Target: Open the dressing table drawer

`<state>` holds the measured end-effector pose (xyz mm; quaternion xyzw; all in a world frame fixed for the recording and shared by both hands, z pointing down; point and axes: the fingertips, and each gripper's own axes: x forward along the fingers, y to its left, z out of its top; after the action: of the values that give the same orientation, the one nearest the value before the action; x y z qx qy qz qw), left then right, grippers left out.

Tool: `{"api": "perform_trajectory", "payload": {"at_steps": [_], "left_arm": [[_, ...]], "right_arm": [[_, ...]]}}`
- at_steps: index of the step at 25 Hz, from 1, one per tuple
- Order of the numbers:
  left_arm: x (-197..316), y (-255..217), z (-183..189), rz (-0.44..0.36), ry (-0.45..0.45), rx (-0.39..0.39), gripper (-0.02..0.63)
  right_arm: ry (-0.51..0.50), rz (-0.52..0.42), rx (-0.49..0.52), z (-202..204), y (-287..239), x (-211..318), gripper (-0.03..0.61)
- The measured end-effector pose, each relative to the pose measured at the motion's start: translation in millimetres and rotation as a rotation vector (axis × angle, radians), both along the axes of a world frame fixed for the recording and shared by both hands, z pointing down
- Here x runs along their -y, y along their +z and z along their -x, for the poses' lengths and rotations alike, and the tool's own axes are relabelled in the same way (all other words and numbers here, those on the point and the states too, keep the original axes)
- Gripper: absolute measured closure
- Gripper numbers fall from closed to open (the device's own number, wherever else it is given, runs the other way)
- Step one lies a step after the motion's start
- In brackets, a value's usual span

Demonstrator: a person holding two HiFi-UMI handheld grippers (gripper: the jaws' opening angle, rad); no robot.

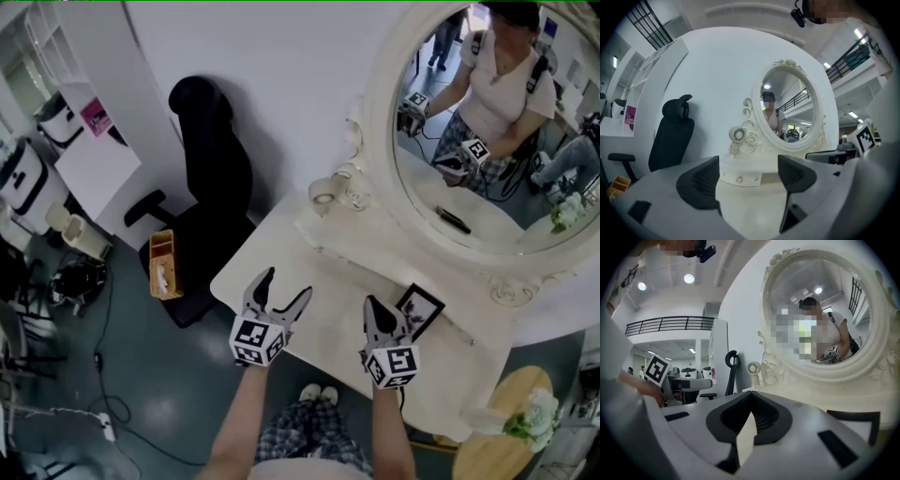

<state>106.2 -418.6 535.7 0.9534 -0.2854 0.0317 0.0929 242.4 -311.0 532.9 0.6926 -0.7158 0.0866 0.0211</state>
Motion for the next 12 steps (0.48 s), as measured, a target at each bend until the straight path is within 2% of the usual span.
{"api": "perform_trajectory", "payload": {"at_steps": [12], "left_arm": [[67, 85, -67, 0.119, -0.020, 0.126, 0.232]], "right_arm": [[-0.004, 0.150, -0.017, 2, 72, 79, 0.565]]}}
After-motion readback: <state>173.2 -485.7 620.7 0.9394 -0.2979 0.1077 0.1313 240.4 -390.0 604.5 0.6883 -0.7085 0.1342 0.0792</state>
